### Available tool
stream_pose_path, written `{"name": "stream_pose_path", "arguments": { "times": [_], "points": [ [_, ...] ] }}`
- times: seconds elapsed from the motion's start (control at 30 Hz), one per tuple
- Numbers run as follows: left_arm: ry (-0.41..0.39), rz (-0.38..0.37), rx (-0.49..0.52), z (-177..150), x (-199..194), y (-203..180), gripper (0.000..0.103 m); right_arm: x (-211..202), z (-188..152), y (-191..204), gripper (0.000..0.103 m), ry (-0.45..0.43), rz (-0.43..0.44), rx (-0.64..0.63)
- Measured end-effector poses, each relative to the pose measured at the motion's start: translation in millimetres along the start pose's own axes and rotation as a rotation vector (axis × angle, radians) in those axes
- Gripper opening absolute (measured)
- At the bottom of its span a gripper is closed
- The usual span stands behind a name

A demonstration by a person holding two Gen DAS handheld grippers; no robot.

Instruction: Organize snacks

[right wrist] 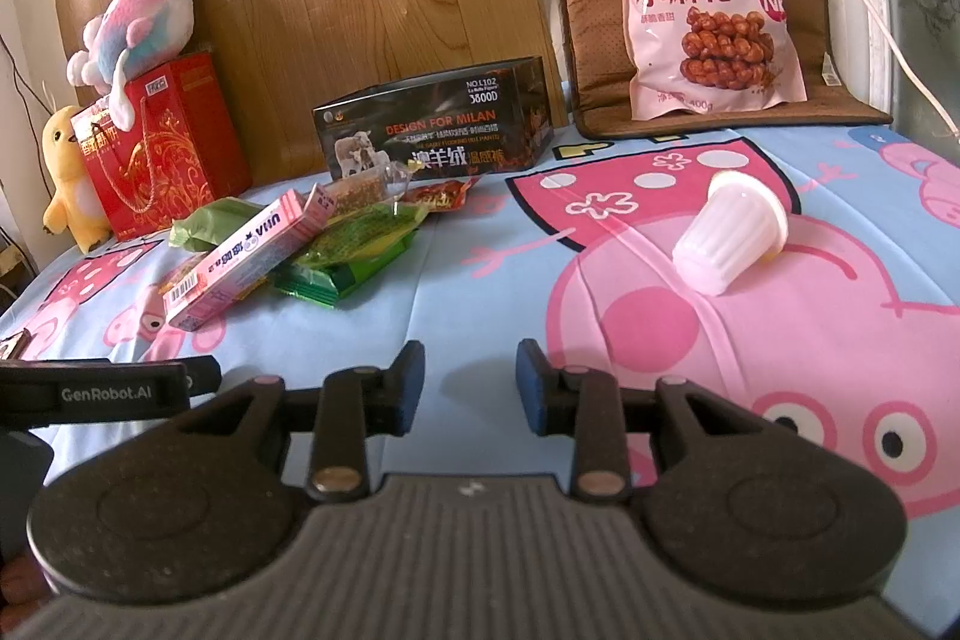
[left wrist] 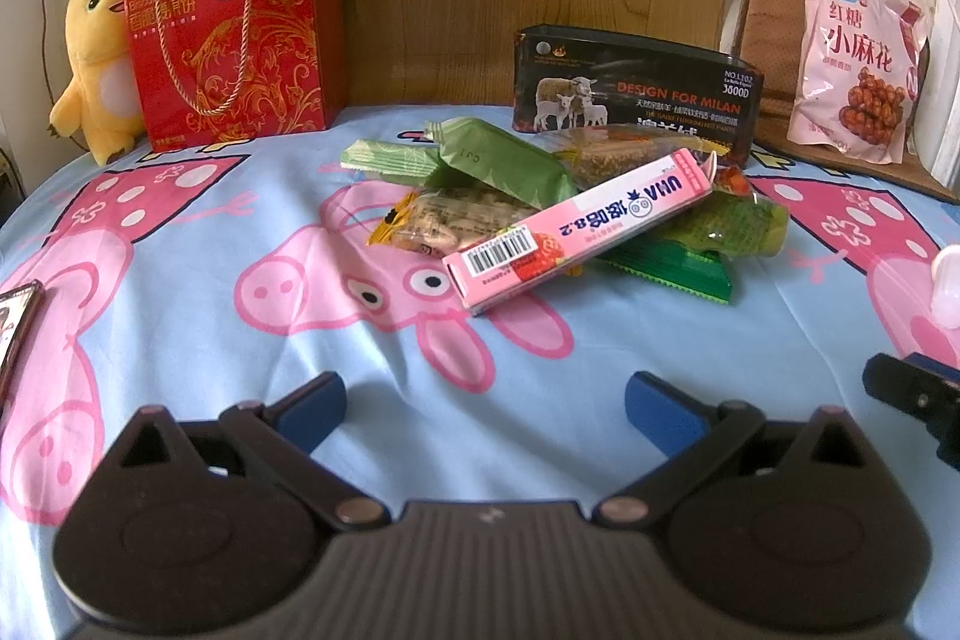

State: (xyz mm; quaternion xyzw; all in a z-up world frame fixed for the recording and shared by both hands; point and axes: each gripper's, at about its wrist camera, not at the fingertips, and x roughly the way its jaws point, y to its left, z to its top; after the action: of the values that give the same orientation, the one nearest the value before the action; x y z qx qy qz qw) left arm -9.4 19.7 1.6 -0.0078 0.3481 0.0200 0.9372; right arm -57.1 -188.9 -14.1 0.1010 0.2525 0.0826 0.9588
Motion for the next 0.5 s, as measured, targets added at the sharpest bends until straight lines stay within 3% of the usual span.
{"name": "stream_pose_path", "arguments": {
  "times": [0.17, 0.27, 0.37, 0.5],
  "points": [
    [-0.025, -0.059, -0.023, 0.0, -7.5, 9.8, 0.103, 0.2, 0.5, -0.2, 0.037, 0.005, 0.003, 0.001],
    [-0.086, -0.079, -0.023, 9.0, -27.8, 34.7, 0.103, -2.2, 15.0, -3.9, 0.037, 0.049, 0.064, -0.012],
    [-0.179, -0.079, -0.052, 33.6, -56.6, 75.6, 0.103, -13.1, 57.8, -16.0, 0.037, 0.029, 0.158, 0.030],
    [-0.246, -0.020, -0.086, 76.2, -82.8, 114.8, 0.103, -26.3, 147.4, -34.3, 0.037, -0.055, 0.272, 0.119]
  ]
}}
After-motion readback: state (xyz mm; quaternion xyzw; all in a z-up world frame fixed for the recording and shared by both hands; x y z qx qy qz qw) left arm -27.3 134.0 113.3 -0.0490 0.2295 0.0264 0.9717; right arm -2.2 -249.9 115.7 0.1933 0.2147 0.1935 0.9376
